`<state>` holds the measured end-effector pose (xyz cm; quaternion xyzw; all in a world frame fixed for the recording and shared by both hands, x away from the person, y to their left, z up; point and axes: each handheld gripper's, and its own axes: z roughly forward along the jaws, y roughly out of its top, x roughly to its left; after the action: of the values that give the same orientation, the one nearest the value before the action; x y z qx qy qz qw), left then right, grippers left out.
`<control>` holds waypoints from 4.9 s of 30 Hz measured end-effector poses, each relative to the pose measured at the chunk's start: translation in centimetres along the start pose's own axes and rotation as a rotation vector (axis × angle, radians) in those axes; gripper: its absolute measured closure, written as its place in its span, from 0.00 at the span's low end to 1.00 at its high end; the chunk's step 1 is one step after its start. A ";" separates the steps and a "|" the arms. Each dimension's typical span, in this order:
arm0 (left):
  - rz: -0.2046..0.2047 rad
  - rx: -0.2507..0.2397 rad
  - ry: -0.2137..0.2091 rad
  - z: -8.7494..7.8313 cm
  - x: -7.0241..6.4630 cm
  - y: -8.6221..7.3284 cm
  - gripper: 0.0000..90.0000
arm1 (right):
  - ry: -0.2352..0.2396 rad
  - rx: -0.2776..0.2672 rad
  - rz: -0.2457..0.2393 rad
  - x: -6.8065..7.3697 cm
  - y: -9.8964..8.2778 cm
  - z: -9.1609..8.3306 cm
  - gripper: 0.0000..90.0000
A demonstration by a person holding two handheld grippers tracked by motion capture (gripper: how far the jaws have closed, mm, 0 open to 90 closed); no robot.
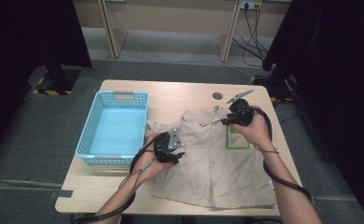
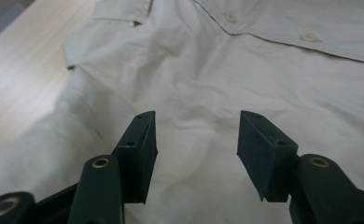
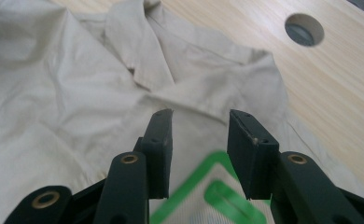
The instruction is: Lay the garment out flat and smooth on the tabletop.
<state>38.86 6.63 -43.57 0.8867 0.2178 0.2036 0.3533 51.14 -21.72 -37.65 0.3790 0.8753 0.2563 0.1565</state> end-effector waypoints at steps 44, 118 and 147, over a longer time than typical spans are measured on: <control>-0.129 -0.027 -0.067 -1.3 -4.1 -4.6 0.36 | 0.095 0.151 -0.087 3.5 6.7 9.5 0.74; -0.125 -0.031 -0.203 0.4 -7.5 -3.5 0.38 | -0.037 0.127 0.068 4.1 -1.7 7.1 0.98; -0.197 -0.133 0.060 -5.9 -3.5 -4.6 0.31 | 0.369 -0.001 -0.293 19.3 -6.1 1.5 0.54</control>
<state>31.86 10.99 -43.62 0.8292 0.3003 0.2084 0.4229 35.46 -10.42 -43.86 0.1946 0.9346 0.2964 0.0297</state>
